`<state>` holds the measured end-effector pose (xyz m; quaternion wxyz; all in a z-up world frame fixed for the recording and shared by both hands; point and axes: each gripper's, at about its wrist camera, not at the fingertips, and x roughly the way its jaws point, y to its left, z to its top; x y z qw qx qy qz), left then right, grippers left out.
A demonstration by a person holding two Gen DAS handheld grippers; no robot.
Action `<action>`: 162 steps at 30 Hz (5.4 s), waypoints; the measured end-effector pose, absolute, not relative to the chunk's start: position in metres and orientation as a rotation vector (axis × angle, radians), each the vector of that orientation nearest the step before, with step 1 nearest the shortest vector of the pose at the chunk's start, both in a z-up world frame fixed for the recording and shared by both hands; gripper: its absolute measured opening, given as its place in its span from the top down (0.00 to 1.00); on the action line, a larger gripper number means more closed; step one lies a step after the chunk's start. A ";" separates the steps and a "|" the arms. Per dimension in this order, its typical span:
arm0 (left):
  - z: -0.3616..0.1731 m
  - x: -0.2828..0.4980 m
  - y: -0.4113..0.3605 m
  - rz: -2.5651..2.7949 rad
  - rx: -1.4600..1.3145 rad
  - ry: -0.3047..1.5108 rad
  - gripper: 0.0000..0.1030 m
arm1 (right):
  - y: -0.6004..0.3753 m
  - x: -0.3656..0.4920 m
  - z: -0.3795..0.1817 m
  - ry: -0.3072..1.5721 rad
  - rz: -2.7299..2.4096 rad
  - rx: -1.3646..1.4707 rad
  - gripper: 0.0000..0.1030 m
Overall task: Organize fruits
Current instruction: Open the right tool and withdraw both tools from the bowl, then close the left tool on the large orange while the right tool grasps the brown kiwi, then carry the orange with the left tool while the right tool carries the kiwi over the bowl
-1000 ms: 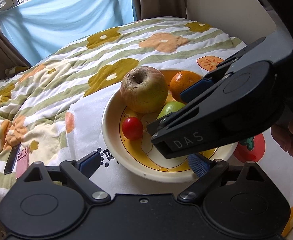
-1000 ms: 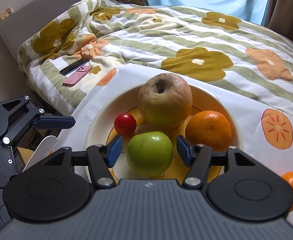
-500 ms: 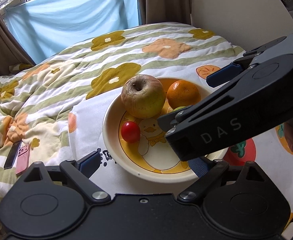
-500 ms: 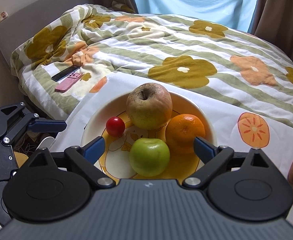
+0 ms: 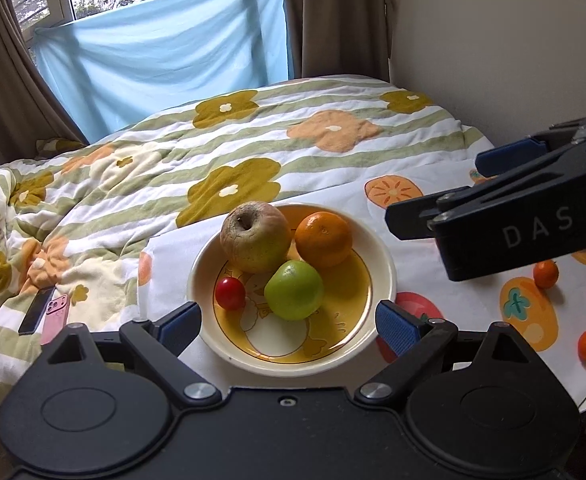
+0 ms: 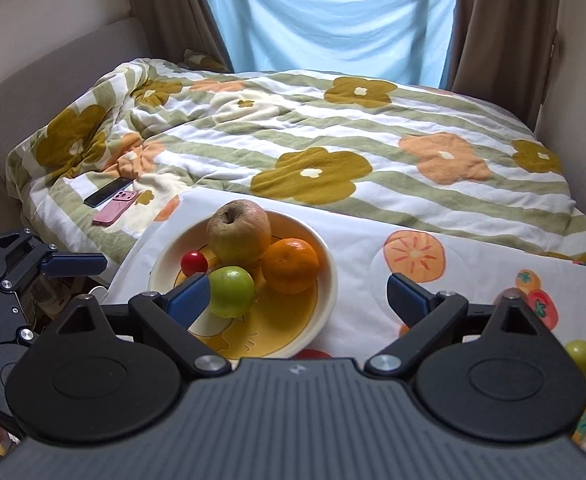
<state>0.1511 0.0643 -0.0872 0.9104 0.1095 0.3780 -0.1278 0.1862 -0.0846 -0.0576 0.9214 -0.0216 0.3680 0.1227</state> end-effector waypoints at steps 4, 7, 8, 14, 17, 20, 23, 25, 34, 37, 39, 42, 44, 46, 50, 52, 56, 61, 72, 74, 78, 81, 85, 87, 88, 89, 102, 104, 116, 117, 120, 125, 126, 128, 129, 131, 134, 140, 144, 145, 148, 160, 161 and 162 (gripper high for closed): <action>-0.079 0.136 0.042 -0.236 0.207 0.766 0.07 | -0.120 0.168 -0.049 0.741 0.224 -0.005 0.00; -0.076 0.127 0.020 -0.213 0.201 0.750 0.07 | -0.149 0.155 -0.046 0.720 0.204 0.000 0.00; -0.076 0.124 0.013 -0.208 0.195 0.750 0.07 | -0.158 0.153 -0.046 0.718 0.204 0.003 0.00; -0.073 0.114 -0.032 -0.182 0.180 0.726 0.07 | -0.223 0.146 -0.042 0.701 0.210 0.032 0.00; -0.077 0.114 -0.054 -0.164 0.164 0.716 0.07 | -0.250 0.148 -0.043 0.687 0.236 -0.011 0.00; -0.084 0.118 -0.075 -0.147 0.158 0.715 0.07 | -0.275 0.156 -0.051 0.676 0.275 -0.059 0.00; -0.097 0.127 -0.094 -0.124 0.156 0.719 0.07 | -0.294 0.166 -0.062 0.667 0.309 -0.100 0.00; -0.106 0.133 -0.105 -0.111 0.158 0.717 0.07 | -0.306 0.173 -0.073 0.663 0.338 -0.122 0.00; -0.157 0.173 -0.149 -0.119 0.203 0.776 0.07 | -0.338 0.206 -0.122 0.646 0.482 -0.194 0.00; -0.172 0.187 -0.160 -0.114 0.240 0.796 0.08 | -0.344 0.223 -0.137 0.678 0.520 -0.191 0.00; -0.181 0.196 -0.163 -0.100 0.251 0.809 0.10 | -0.348 0.233 -0.145 0.688 0.535 -0.192 0.00; -0.189 0.204 -0.166 -0.086 0.248 0.817 0.17 | -0.351 0.244 -0.156 0.698 0.548 -0.197 0.00; -0.192 0.208 -0.166 -0.082 0.240 0.820 0.17 | -0.352 0.250 -0.162 0.705 0.564 -0.202 0.00; -0.193 0.211 -0.167 -0.080 0.241 0.819 0.17 | -0.352 0.255 -0.166 0.714 0.580 -0.211 0.00; -0.192 0.215 -0.170 -0.092 0.248 0.806 0.17 | -0.347 0.262 -0.174 0.726 0.604 -0.248 0.00; -0.194 0.219 -0.172 -0.103 0.247 0.818 0.21 | -0.346 0.266 -0.177 0.734 0.616 -0.249 0.00; -0.195 0.222 -0.171 -0.091 0.247 0.815 0.34 | -0.343 0.274 -0.182 0.748 0.630 -0.255 0.00; -0.195 0.223 -0.167 -0.102 0.235 0.811 0.35 | -0.337 0.280 -0.187 0.760 0.647 -0.286 0.00; -0.194 0.222 -0.168 -0.101 0.238 0.810 0.35 | -0.326 0.291 -0.196 0.802 0.668 -0.301 0.11; -0.194 0.221 -0.167 -0.099 0.241 0.811 0.35 | -0.324 0.292 -0.196 0.806 0.667 -0.307 0.13; -0.195 0.218 -0.166 -0.093 0.238 0.813 0.35 | -0.321 0.295 -0.197 0.812 0.669 -0.306 0.21; -0.194 0.215 -0.164 -0.087 0.235 0.813 0.35 | -0.321 0.295 -0.197 0.806 0.666 -0.299 0.22; -0.193 0.210 -0.161 -0.077 0.228 0.808 0.35 | -0.322 0.294 -0.196 0.805 0.662 -0.273 0.23; -0.192 0.209 -0.160 -0.073 0.226 0.806 0.35 | -0.323 0.293 -0.193 0.801 0.663 -0.263 0.23; -0.191 0.208 -0.159 -0.070 0.225 0.803 0.35 | -0.323 0.292 -0.192 0.797 0.664 -0.260 0.23; -0.189 0.206 -0.158 -0.068 0.225 0.799 0.35 | -0.323 0.291 -0.190 0.792 0.664 -0.258 0.23; -0.145 0.177 -0.148 -0.043 0.180 0.708 0.35 | -0.317 0.266 -0.148 0.725 0.653 -0.251 0.23; -0.135 0.171 -0.144 -0.033 0.176 0.696 0.35 | -0.315 0.260 -0.139 0.716 0.653 -0.252 0.23; -0.080 0.140 -0.096 0.056 0.185 0.631 0.35 | -0.283 0.230 -0.086 0.671 0.672 -0.224 0.23; -0.076 0.138 -0.089 0.064 0.190 0.625 0.35 | -0.278 0.229 -0.082 0.667 0.676 -0.223 0.23; -0.069 0.134 -0.070 0.077 0.198 0.626 0.35 | -0.259 0.226 -0.073 0.660 0.684 -0.212 0.23; -0.066 0.134 -0.035 0.083 0.207 0.641 0.35 | -0.222 0.224 -0.067 0.663 0.696 -0.200 0.23; -0.067 0.134 -0.027 0.081 0.210 0.645 0.35 | -0.215 0.224 -0.067 0.665 0.696 -0.198 0.23; -0.068 0.136 -0.013 0.078 0.212 0.655 0.35 | -0.199 0.224 -0.067 0.672 0.696 -0.192 0.23; -0.069 0.137 -0.007 0.076 0.213 0.660 0.35 | -0.193 0.225 -0.068 0.675 0.695 -0.189 0.23; -0.072 0.140 0.008 0.065 0.214 0.669 0.35 | -0.180 0.225 -0.068 0.682 0.689 -0.185 0.23; -0.077 0.145 0.026 0.044 0.234 0.684 0.35 | -0.163 0.225 -0.069 0.692 0.674 -0.174 0.23; -0.091 0.163 0.056 -0.003 0.246 0.710 0.35 | -0.134 0.229 -0.078 0.725 0.637 -0.166 0.23; -0.107 0.176 0.072 -0.043 0.248 0.736 0.35 | -0.120 0.233 -0.087 0.752 0.601 -0.159 0.23; -0.111 0.180 0.075 -0.052 0.247 0.744 0.35 | -0.116 0.234 -0.089 0.757 0.593 -0.158 0.23; -0.123 0.190 0.083 -0.077 0.245 0.767 0.35 | -0.108 0.237 -0.095 0.769 0.573 -0.155 0.23; -0.152 0.211 0.087 -0.160 0.274 0.839 0.35 | -0.090 0.243 -0.108 0.802 0.525 -0.150 0.23; -0.154 0.211 0.086 -0.158 0.283 0.838 0.35 | -0.090 0.242 -0.109 0.803 0.522 -0.151 0.23; -0.155 0.212 0.085 -0.156 0.284 0.842 0.35 | -0.091 0.242 -0.109 0.805 0.520 -0.152 0.23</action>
